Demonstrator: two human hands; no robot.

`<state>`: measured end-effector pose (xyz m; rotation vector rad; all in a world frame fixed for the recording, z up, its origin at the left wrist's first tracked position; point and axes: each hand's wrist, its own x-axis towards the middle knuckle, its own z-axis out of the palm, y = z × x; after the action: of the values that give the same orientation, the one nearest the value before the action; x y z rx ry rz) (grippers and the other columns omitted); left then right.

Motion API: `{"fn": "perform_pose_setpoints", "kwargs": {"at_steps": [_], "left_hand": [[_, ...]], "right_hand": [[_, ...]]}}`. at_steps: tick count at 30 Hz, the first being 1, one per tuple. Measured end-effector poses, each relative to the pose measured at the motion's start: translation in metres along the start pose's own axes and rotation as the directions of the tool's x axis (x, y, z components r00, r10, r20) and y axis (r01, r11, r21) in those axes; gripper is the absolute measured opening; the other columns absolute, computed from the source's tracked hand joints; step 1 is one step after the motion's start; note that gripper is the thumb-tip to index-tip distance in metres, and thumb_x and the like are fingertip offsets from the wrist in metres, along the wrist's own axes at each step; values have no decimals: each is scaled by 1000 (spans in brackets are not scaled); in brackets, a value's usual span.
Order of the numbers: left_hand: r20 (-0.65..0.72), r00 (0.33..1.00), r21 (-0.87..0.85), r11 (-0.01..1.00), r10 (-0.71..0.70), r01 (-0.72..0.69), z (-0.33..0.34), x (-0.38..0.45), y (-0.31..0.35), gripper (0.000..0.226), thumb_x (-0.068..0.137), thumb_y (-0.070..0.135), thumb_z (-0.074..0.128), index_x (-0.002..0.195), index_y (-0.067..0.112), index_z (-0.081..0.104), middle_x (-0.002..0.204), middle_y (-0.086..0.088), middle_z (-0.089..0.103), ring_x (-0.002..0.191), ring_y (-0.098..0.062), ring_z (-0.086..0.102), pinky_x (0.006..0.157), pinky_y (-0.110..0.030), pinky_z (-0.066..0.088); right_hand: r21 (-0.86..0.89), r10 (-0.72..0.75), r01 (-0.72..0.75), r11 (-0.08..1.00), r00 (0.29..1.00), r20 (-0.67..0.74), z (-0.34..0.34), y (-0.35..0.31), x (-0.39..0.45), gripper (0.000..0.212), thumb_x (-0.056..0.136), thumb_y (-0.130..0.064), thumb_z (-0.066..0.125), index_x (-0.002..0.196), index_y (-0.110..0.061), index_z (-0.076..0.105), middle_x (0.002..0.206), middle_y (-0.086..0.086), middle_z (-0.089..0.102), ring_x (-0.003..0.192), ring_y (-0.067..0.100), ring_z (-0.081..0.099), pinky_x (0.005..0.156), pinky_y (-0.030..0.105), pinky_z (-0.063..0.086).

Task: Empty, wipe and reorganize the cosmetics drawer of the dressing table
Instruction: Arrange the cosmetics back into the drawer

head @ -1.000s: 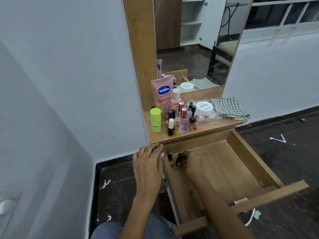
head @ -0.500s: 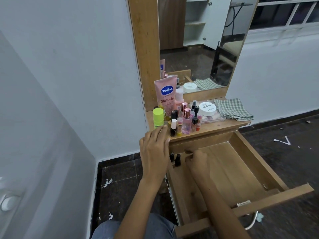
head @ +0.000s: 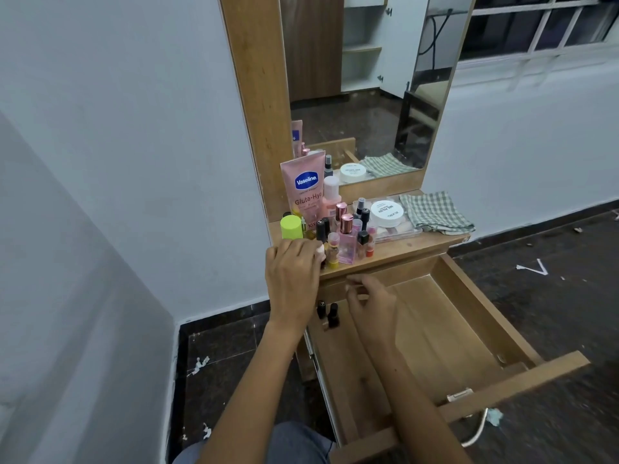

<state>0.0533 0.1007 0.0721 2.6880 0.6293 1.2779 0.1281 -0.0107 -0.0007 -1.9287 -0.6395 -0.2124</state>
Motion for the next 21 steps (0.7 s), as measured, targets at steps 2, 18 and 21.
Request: {"fn": "perform_pose_setpoints", "kwargs": {"at_steps": [2,18,21], "left_hand": [[-9,1000,-31,999,-27,27,-2,-4,0,12,83,18,71,93,14,69,91,1,69,87,-17,60,74,-26,32],[124,973,-120,970,-195,210,-25,-47,8,34,86,19,69,119,20,63,109,4,67,101,-9,50,81,-25,33],[140,969,-63,975,-204,215,-26,-51,-2,29,87,16,67,115,19,65,112,3,65,105,-10,49,84,-22,30]], "right_hand": [[50,-98,99,994,995,-24,-1,-4,0,18,80,-9,73,97,-11,69,89,-1,69,74,3,61,65,8,47],[-178,272,-247,953,952,137,-14,6,-2,16,85,-22,68,97,-13,63,94,2,64,87,20,61,67,26,42],[-321,441,-355,878,861,253,-8,17,-1,15,87,-23,62,98,-12,64,95,8,66,92,28,62,74,32,45]]}}
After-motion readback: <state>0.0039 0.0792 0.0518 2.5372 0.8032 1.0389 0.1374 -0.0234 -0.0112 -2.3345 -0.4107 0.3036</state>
